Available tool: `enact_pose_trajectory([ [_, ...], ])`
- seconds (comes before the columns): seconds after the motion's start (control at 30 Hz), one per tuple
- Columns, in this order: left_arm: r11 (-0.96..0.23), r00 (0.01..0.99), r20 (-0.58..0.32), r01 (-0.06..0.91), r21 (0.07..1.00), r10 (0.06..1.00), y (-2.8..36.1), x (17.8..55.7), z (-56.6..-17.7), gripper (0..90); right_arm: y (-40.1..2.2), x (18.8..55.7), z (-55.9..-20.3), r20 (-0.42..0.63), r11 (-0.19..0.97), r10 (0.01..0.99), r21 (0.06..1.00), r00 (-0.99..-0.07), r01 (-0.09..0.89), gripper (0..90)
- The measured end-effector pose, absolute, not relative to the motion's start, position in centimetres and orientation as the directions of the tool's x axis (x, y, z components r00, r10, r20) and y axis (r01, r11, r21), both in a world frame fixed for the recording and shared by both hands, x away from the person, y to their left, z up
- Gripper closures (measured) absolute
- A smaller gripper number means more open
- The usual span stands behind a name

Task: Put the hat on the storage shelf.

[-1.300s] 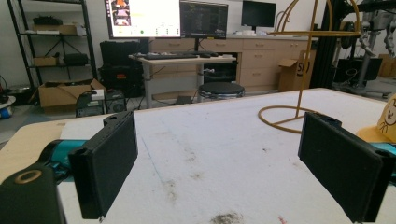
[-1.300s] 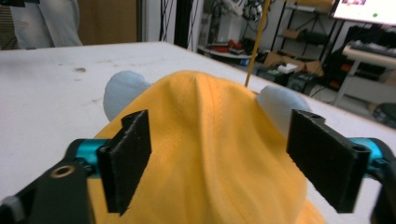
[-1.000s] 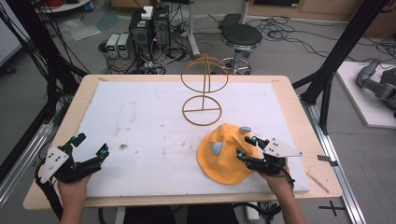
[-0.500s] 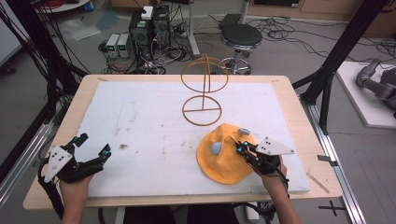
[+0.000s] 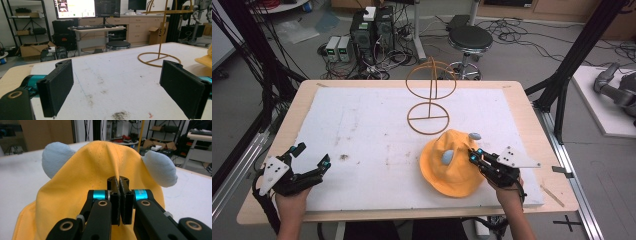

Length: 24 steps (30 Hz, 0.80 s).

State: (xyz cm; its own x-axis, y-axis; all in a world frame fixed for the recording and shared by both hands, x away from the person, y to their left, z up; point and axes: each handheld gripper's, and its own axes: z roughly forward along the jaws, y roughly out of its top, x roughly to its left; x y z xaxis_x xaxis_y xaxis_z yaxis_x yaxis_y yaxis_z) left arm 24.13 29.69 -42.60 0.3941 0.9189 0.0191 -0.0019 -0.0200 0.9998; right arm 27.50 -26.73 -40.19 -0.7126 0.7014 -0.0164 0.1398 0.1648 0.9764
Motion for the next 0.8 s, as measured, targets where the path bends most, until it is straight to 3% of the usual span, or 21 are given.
enact_pose_trajectory([
  [0.8, -0.011, 0.396, 0.011, -0.002, 1.0, 0.918, 29.6, 24.0, -42.5, 12.3, -28.3, 26.6, -34.4, 0.005, -0.004, 0.752, 1.0, -0.659, 0.003, 89.5],
])
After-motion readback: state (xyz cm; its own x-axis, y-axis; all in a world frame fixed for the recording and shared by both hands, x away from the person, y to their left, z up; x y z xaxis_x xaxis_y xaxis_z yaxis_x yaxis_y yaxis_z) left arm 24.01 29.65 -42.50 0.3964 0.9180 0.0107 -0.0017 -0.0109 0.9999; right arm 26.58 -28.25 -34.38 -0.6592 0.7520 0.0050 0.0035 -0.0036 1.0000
